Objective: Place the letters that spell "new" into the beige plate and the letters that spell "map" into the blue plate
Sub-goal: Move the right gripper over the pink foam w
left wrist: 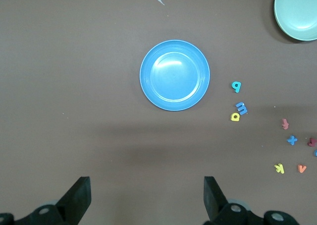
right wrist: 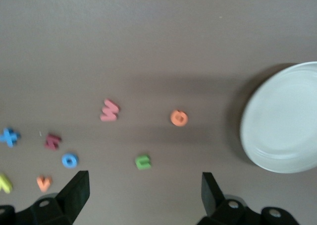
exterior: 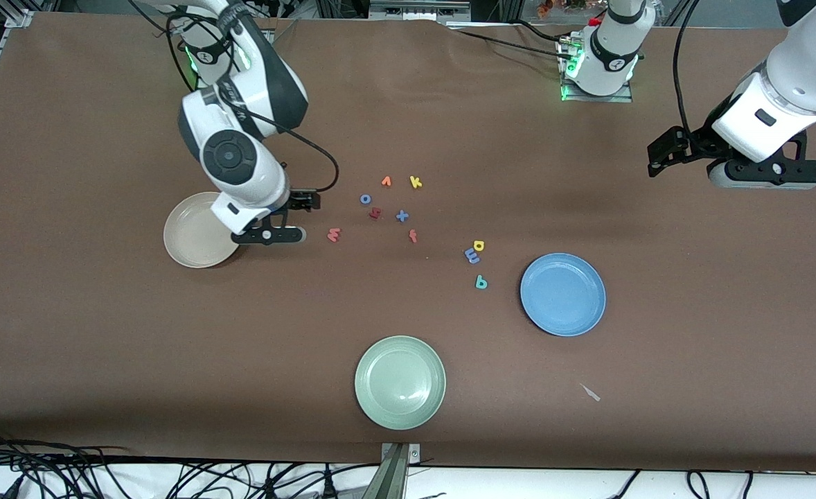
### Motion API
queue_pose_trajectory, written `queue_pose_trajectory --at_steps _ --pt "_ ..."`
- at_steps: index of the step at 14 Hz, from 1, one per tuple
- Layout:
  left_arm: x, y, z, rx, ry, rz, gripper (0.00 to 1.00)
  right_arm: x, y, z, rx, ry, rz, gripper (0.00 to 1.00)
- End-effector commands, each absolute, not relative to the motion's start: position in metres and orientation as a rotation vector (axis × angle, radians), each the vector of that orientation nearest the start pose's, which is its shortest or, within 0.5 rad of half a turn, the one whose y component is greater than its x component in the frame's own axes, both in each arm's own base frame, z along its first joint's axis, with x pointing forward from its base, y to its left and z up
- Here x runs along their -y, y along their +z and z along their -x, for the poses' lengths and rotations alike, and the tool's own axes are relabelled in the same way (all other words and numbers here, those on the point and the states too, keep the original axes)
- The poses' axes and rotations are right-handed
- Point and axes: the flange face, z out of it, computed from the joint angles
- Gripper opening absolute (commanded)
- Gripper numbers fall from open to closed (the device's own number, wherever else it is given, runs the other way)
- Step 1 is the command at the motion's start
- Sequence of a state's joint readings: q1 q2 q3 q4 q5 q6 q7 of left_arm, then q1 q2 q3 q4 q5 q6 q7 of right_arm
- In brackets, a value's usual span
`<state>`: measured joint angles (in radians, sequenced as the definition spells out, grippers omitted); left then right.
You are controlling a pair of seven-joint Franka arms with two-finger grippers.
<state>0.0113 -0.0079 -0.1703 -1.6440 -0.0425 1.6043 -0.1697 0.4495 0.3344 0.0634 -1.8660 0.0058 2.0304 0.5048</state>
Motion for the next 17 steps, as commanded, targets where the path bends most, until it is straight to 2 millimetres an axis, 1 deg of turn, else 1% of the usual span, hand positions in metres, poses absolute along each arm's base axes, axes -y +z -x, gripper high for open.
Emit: queue_pose_trajectory --at_steps 1,3,5,6,7,10,12,13,15,16,17 --pt "0.092 0.603 -0.546 0.025 0.06 3.153 1.0 -0.305 0.291 -0.509 -0.169 0.152 3.148 1.0" --pt "0.092 0.603 -0.546 0.027 0.06 3.153 1.0 -0.315 0.266 -0.505 -0.243 0.138 3.134 1.0" --pt "0.092 0.603 -0.545 0.023 0.06 3.153 1.0 -0.33 0.235 -0.501 -0.339 0.109 3.108 1.0" --pt "0.092 0.603 -0.546 0.025 0.06 3.153 1.0 -0.337 0.224 -0.5 -0.35 0.089 3.095 1.0" --pt "0.092 0.603 -0.545 0.023 0.06 3.153 1.0 -0.343 0.22 -0.499 -0.349 0.084 3.092 1.0" --pt "0.092 0.603 -0.545 0.023 0.06 3.153 1.0 -0.343 0.205 -0.506 -0.359 0.077 3.083 1.0" --pt "0.092 0.603 -0.545 0.023 0.06 3.153 1.0 -0.343 0.191 -0.508 -0.366 0.064 3.071 0.99" --pt "0.092 0.603 -0.546 0.025 0.06 3.153 1.0 -0.343 0.188 -0.508 -0.369 0.059 3.068 0.99" --pt "0.092 0.603 -0.545 0.023 0.06 3.153 1.0 -0.342 0.187 -0.509 -0.369 0.06 3.069 0.95" --pt "0.092 0.603 -0.546 0.025 0.06 3.153 1.0 -0.34 0.181 -0.509 -0.37 0.072 3.073 0.92" --pt "0.092 0.603 -0.546 0.025 0.06 3.153 1.0 -0.342 0.18 -0.508 -0.368 0.076 3.075 0.87"
